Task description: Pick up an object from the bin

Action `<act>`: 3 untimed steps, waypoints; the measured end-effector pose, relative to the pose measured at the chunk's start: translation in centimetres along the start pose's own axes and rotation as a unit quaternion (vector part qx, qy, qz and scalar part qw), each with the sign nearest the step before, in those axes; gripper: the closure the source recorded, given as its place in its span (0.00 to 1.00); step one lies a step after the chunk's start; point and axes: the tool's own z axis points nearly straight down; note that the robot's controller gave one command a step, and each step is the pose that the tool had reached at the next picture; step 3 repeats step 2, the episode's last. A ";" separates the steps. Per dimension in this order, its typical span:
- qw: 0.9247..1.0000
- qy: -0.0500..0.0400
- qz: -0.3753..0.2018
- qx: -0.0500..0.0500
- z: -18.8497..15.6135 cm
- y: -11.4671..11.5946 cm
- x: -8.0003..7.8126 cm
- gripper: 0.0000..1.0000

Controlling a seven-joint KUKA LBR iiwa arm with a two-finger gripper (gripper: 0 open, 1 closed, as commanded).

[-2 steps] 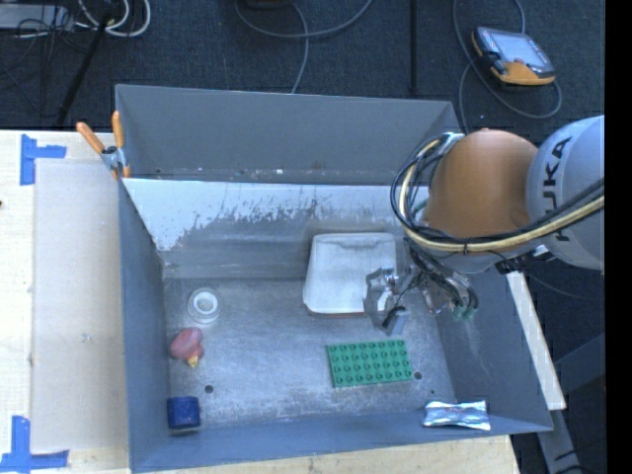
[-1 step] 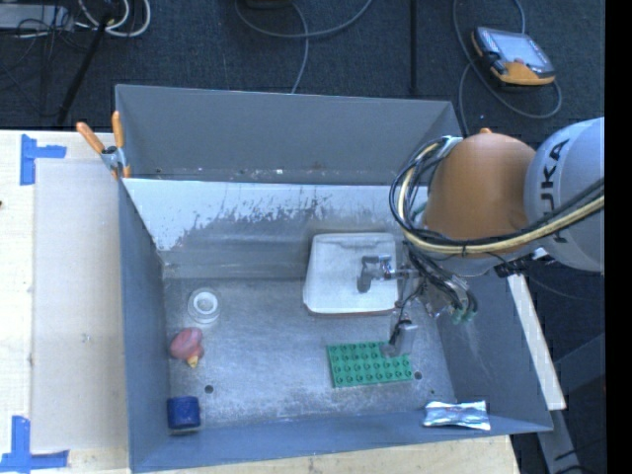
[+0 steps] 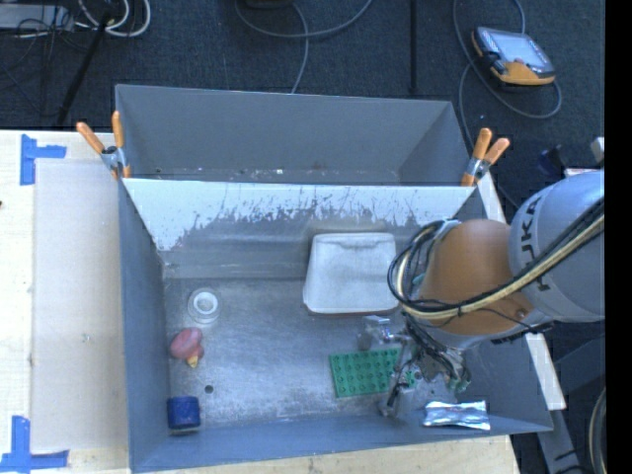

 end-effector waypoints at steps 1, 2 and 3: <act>1.000 -0.005 -0.001 0.001 -0.5 0.0 -0.3 1.00; 0.997 -0.009 -0.077 0.003 -14.1 -2.2 -2.2 1.00; 0.997 -0.009 -0.077 0.003 -14.1 -2.2 -2.2 1.00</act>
Offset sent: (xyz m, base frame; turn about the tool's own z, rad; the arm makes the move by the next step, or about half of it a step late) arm 0.0000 0.0000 0.0000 0.0000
